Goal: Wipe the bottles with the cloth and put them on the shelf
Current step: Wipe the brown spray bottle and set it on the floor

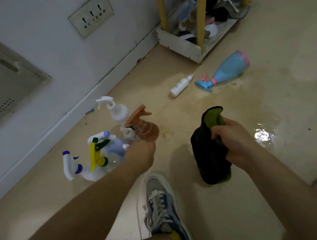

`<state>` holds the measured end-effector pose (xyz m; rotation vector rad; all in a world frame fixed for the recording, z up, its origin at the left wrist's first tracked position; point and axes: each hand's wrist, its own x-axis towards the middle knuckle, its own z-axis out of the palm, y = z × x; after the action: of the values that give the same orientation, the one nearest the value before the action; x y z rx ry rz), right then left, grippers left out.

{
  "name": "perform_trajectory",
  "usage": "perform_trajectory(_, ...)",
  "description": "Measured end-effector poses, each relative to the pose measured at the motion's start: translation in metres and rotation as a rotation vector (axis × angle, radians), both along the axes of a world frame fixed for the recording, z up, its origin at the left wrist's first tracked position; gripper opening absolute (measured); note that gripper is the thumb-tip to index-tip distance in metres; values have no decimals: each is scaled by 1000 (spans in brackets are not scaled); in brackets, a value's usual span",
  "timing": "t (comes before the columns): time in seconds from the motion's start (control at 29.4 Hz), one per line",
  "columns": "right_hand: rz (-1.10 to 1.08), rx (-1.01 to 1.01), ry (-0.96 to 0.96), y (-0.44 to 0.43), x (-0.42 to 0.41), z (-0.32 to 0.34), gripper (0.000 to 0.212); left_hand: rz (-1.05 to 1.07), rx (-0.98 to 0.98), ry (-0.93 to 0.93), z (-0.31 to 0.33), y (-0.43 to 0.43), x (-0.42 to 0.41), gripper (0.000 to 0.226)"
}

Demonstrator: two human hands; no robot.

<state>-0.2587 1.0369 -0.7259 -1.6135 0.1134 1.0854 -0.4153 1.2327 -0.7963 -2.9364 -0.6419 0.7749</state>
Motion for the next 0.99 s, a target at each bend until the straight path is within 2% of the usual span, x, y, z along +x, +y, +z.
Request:
perform_trajectory(0.07, 10, 4, 7, 4, -3, -5, 17, -36, 102, 191, -27, -11, -15, 23)
perform_trajectory(0.17, 30, 12, 23, 10, -8, -19, 46, -33, 292, 231, -61, -14, -32, 42)
perform_trajectory(0.2, 30, 11, 32, 12, -9, -25, 50, 7, 278, 241, -70, -13, -34, 47)
perform_trajectory(0.27, 35, 21, 61, 15, -10, -35, 42, 113, 143, 193, -81, -4, -34, 46)
perform_trajectory(0.31, 39, 23, 78, 16, -11, -40, 35, 175, 101, 138, -82, 2, -33, 44)
perform_trajectory(0.37, 47, 35, 116, 17, -12, -45, 35, 267, 60, -38, -76, 8, -33, 39)
perform_trajectory(0.54, 35, 75, 169, 13, -3, -55, 33, 139, 98, 7, -98, 16, -41, 66)
perform_trajectory(0.65, 19, 64, 192, 10, 2, -63, 41, 106, 93, 75, -97, 17, -41, 72)
perform_trajectory(0.71, 15, 61, 195, 9, 5, -65, 41, 54, 132, 117, -88, 16, -36, 64)
perform_trajectory(0.82, -3, 43, 192, 10, 9, -69, 40, -147, 280, 90, -58, 11, -5, 45)
perform_trajectory(0.88, -13, 40, 179, 12, 9, -66, 37, -282, 292, 179, -44, 6, 20, 28)
perform_trajectory(0.99, -48, 48, 200, 13, 8, -67, 37, -329, 313, 329, -49, 2, 41, 25)
